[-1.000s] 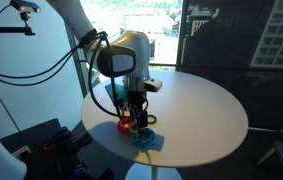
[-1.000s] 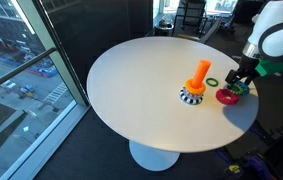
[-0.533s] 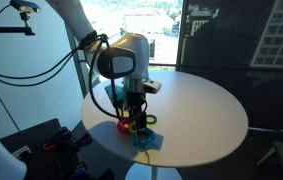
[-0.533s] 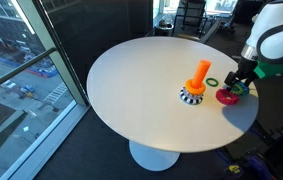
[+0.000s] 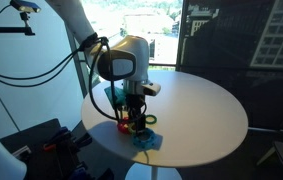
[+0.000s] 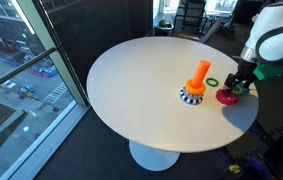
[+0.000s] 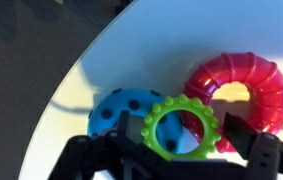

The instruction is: Put the yellow ring through the pole

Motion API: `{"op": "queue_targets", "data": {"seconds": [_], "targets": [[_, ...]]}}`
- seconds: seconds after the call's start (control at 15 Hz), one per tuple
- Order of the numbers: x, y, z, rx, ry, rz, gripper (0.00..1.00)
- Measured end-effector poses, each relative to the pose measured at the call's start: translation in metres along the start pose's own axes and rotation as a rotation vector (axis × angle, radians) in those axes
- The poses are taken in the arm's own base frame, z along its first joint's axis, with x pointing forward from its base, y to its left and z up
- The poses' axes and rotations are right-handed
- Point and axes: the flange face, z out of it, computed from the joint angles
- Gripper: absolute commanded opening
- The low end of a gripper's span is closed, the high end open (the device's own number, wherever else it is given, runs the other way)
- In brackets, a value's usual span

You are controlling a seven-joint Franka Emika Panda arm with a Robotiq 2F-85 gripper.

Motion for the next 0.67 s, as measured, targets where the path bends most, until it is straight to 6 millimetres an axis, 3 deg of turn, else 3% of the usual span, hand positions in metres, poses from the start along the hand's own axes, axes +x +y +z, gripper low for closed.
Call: {"op": "queue_targets", "data": {"seconds": [0.13, 0.4, 0.67], "targets": [[0.000, 0.000, 0.001, 0.003, -0.002, 0.004, 0.48], [0.003, -0.003, -0.006, 0.028, 0.009, 0.034, 0.48], [0.006, -0.013, -0.043, 0.085, 0.057, 0.068, 0.48]]}}
